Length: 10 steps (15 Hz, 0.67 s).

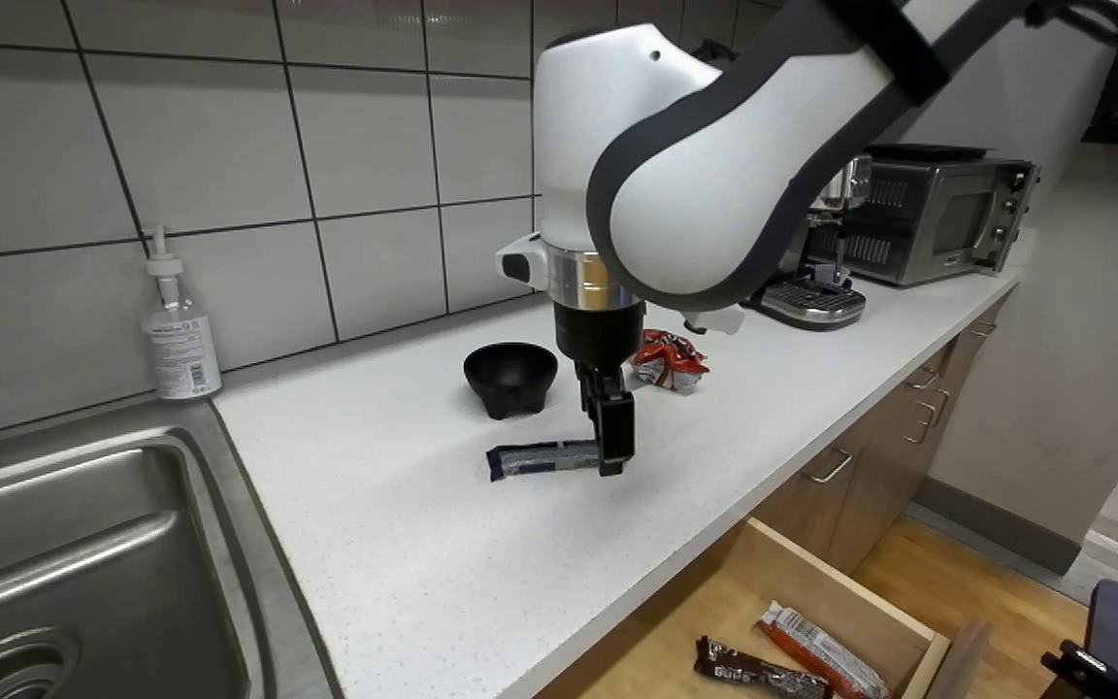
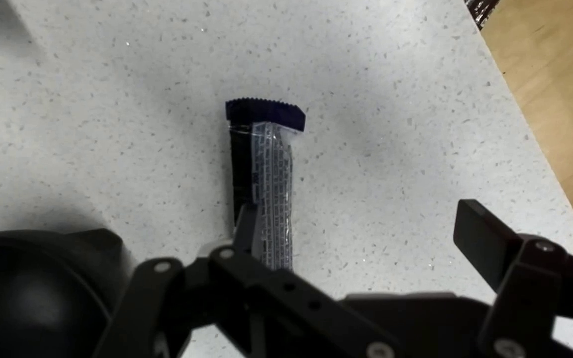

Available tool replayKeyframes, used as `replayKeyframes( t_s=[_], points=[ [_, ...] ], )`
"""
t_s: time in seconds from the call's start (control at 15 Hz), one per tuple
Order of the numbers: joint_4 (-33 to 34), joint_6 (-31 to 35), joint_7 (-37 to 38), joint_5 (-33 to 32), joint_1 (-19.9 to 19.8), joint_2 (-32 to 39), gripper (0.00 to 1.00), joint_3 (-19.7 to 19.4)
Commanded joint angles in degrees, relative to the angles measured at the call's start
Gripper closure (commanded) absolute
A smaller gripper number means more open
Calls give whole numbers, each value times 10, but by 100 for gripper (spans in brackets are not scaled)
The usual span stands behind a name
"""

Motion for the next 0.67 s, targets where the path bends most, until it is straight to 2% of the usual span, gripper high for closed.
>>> replayKeyframes(
  t_s=[0.0,0.6],
  points=[
    [13,12,4,-11,0,14,0,1],
    [68,11,-5,-15,-2,61,0,0]
  ],
)
